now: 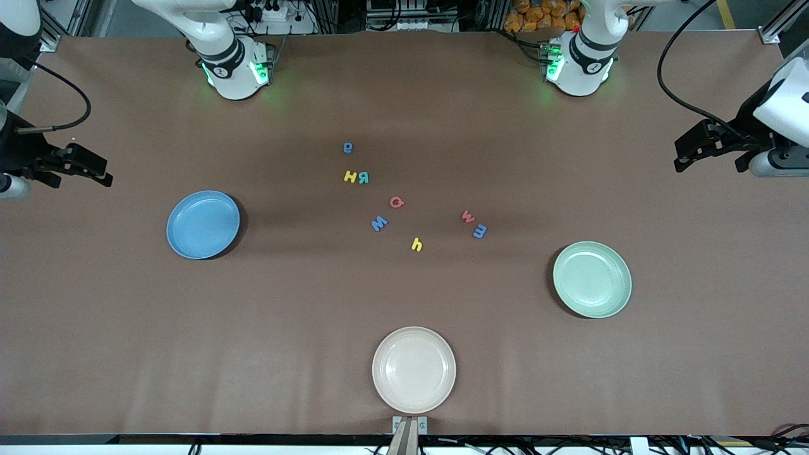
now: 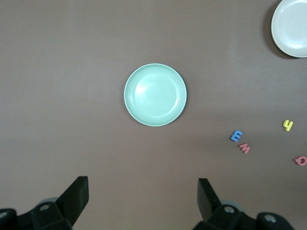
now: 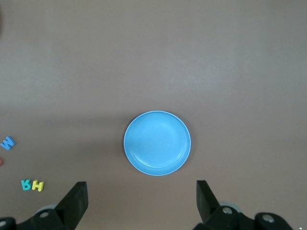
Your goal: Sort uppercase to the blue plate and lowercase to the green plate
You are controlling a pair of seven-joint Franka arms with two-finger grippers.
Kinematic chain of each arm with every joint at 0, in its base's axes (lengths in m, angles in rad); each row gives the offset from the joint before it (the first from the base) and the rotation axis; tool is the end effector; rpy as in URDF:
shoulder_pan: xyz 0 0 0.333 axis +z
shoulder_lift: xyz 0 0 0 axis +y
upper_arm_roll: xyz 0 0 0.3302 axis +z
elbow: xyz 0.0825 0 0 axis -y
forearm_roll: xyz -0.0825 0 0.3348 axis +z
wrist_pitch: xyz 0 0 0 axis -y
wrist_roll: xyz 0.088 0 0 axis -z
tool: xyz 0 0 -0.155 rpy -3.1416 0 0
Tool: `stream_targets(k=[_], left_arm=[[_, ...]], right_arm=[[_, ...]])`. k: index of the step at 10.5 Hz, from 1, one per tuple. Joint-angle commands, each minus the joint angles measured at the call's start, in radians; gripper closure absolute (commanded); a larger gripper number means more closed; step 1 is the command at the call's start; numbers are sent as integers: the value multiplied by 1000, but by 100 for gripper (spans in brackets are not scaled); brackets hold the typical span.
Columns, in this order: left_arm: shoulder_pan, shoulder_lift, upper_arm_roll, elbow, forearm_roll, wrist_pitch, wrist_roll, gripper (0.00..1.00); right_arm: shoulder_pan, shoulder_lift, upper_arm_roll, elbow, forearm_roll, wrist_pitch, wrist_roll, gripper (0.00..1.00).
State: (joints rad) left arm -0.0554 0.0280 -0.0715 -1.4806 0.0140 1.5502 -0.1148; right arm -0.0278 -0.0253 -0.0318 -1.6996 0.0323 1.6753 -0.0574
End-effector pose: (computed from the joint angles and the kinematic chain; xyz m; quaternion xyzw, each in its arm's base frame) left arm 0.5113 -0.0624 0.6128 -0.9997 0.0057 -0.0214 0.0034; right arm 0.5032 -0.0255 0.5578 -0.9999 0.0028 -0.0015 0.0164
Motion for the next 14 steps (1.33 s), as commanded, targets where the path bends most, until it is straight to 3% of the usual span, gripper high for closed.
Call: stream_targets(k=[1,4,6,10,14], left_arm=[[-1,-2,7,20,-5,-24,9,0],[0,3,12,14,-5,-24,24,0],[-3,15,2,-53,-6,16,47,0],[-36,21,-71,-298,-6,289,30,0],[-96,94,-134,-513,-5,600,30,0]], right_arm=[[-12,-7,7,-3,14,-2,-5,0],[-12,-7,7,-2,15,-2,-5,0],[-11,-8,7,-2,15,-2,-5,0],[6,-7,12,-3,17,9,7,0],[69,7,12,-46,35,72,10,0]])
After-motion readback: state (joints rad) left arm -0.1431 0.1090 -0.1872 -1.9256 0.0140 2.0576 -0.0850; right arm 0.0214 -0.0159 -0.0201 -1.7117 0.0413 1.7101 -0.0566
